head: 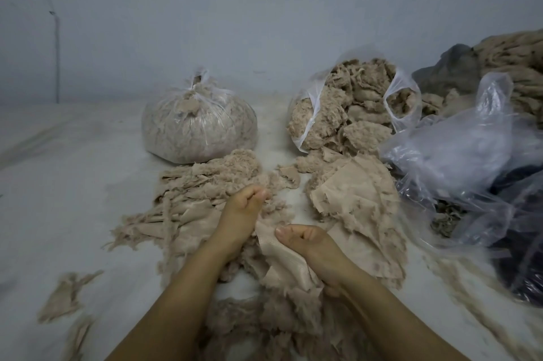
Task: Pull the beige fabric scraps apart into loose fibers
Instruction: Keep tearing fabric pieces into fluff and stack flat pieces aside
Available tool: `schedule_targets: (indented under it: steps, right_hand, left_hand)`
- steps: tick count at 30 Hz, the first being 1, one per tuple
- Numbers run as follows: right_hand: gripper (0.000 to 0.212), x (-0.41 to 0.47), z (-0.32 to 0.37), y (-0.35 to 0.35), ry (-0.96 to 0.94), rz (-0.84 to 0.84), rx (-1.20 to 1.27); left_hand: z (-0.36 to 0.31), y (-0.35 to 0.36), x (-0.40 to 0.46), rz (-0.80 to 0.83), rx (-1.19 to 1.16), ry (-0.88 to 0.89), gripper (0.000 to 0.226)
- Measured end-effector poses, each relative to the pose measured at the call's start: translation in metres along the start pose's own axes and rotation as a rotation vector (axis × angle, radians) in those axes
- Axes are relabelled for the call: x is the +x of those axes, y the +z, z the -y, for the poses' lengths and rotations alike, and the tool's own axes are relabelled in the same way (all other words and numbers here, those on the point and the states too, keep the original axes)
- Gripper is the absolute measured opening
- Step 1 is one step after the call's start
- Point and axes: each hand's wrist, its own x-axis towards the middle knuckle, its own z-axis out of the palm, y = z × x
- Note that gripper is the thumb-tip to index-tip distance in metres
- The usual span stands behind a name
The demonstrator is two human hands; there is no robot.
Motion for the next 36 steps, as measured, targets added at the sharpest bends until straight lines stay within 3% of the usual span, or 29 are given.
schedule_targets:
  steps: [5, 7, 10, 14, 17, 21, 24, 26, 28, 30, 32, 36]
  right_hand:
    - [0.031, -0.005, 0.003, -0.007, -0.007, 0.031, 0.059]
    - [0.025, -0.005, 0.004, -0.012, -0.051, -0.034, 0.087]
    - [0.019, 0.001, 0.003, -0.008, -0.146, -0.151, 0.098]
    - [0.013, 0.011, 0.007, 0.007, -0.301, -0.238, 0.143]
    - [0.014, 0.011, 0.005, 0.012, -0.373, -0.299, 0.007]
    - [0.008, 0.002, -0.008, 0.012, -0.251, -0.251, -0.041]
    - [0.034, -0.009, -0.023, 0.003, -0.236, -0.227, -0.157]
    - [0.054, -0.016, -0.029, -0.001, -0.198, -0.180, -0.288]
    - [0.062, -0.018, -0.026, 0.001, -0.115, -0.120, -0.253]
    - [0.057, -0.014, -0.016, 0.006, -0.112, -0.123, -0.087]
    - [0.050, -0.005, -0.002, 0.011, -0.168, -0.234, -0.001]
    - [0.025, 0.002, 0.007, 0.015, -0.278, -0.424, -0.017]
  left_hand:
    - [-0.001, -0.011, 0.008, -0.172, -0.244, -0.299, 0.025]
    - [0.003, -0.022, 0.012, -0.217, -0.046, -0.267, 0.030]
    - [-0.003, -0.017, 0.002, -0.107, 0.149, -0.173, 0.046]
    - [-0.022, 0.005, -0.014, 0.080, -0.152, -0.191, 0.063]
    - [-0.025, 0.014, -0.018, 0.031, -0.251, -0.193, 0.041]
    - [-0.024, 0.003, -0.010, -0.197, -0.315, -0.258, 0.028]
    - [-0.026, -0.020, -0.002, -0.300, -0.320, -0.276, 0.023]
    - [-0.029, -0.030, 0.000, -0.259, -0.308, -0.283, 0.023]
    - [-0.032, -0.028, -0.002, -0.106, -0.339, -0.299, 0.019]
    - [-0.035, -0.016, -0.008, 0.120, -0.293, -0.269, 0.013]
    - [-0.035, -0.003, -0.015, 0.254, -0.179, -0.206, 0.013]
    - [-0.030, 0.003, -0.017, 0.184, 0.001, -0.073, 0.023]
